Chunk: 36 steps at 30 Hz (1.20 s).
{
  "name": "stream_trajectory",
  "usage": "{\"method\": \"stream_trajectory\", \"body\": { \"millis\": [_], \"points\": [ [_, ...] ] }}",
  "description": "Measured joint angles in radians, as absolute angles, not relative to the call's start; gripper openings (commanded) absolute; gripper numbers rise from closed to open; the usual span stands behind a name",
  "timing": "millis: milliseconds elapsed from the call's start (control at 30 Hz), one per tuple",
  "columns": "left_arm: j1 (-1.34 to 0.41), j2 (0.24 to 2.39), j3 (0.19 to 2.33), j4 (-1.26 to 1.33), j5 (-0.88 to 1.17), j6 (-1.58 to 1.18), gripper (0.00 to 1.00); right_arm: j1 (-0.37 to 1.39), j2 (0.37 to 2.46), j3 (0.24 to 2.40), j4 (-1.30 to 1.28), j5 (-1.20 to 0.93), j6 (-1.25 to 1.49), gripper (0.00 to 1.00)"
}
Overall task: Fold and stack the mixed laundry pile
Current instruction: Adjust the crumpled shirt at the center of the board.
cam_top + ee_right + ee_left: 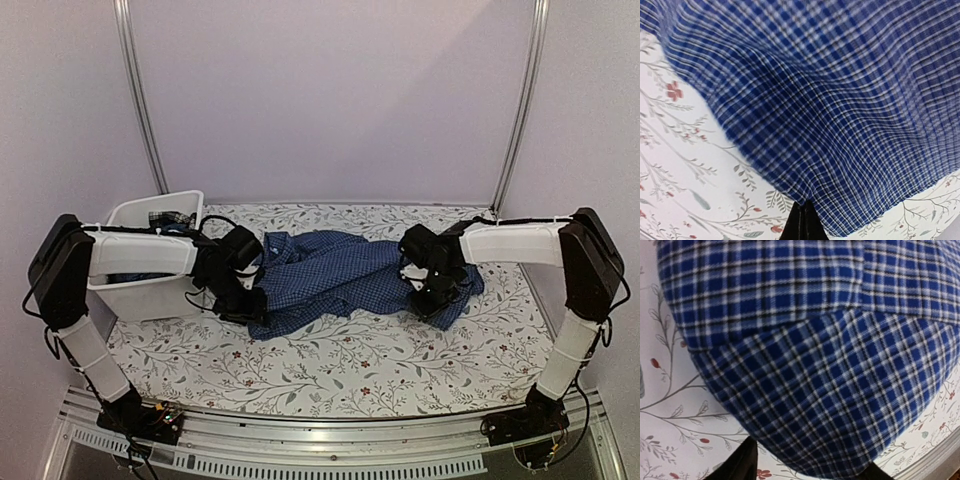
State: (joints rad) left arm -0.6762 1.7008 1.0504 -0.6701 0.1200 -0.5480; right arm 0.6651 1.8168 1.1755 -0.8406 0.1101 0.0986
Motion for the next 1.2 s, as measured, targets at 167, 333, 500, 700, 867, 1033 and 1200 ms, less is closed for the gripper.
{"method": "stream_trajectory", "body": {
  "millis": [167,333,500,700,867,1033,1200],
  "points": [
    [-0.581,1.7,1.077,-0.689,0.084,-0.523,0.0,0.665,1.66,1.264,-0.881,0.093,0.109,0.0],
    [-0.516,1.701,1.222,-0.723,0.036,-0.456,0.0,0.664,1.548,1.341,-0.902,0.081,0.109,0.0],
    [-0.502,1.737,1.419,-0.732,-0.037,-0.387,0.09,0.61,1.521,1.398,-0.915,0.115,0.12,0.0],
    [-0.464,1.816,1.506,-0.747,-0.065,-0.35,0.56,0.481,1.521,1.488,-0.869,0.15,0.136,0.0],
    [-0.459,1.717,1.325,-0.649,0.038,-0.391,0.63,0.484,1.558,1.504,-0.81,0.139,0.136,0.0],
    [-0.521,1.501,1.045,-0.559,0.14,-0.478,0.74,0.475,1.663,1.505,-0.777,0.147,0.136,0.0],
    [-0.59,1.374,0.867,-0.458,0.189,-0.586,0.77,0.448,1.729,1.51,-0.771,0.147,0.134,0.0]
  ]
}}
